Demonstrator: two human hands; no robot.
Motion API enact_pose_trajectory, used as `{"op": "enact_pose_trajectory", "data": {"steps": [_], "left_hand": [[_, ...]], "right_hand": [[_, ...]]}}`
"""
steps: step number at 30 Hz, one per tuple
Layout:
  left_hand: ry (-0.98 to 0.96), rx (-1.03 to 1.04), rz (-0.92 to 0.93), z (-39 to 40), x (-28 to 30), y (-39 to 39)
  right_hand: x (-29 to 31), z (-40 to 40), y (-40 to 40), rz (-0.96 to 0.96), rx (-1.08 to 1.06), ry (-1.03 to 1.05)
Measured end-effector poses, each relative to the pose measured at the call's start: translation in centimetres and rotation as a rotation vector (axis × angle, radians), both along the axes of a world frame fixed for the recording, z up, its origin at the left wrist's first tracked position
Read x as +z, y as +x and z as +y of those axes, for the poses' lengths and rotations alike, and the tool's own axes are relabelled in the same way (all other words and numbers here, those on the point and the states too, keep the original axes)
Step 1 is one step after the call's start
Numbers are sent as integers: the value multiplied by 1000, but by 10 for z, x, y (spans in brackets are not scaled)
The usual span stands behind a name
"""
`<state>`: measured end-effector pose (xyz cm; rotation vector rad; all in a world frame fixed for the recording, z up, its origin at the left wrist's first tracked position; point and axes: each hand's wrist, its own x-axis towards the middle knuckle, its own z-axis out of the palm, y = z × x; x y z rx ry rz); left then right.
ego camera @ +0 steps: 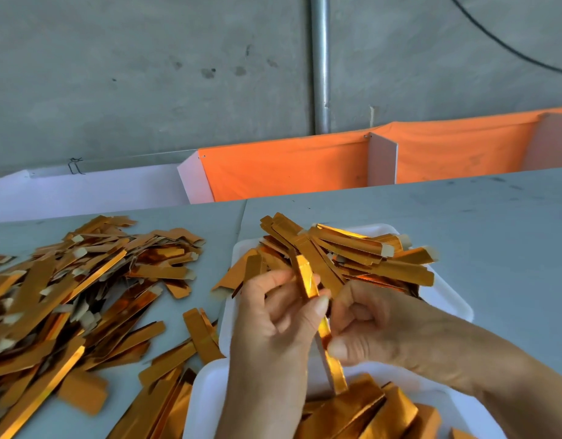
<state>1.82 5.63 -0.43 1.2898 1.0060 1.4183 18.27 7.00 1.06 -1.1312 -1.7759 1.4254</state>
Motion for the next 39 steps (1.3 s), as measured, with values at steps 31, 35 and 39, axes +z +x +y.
{"op": "enact_pose_trajectory", "data": {"steps": [31, 35, 39], "left_hand": [[203, -67, 403, -4, 5, 0], [274, -53, 480, -6, 5, 0], [348, -40, 647, -5, 3, 0]], "right_hand": [[18, -4, 25, 300, 18, 57], [19, -4, 20, 225, -31, 138], [19, -6, 13, 129, -65, 175]]}}
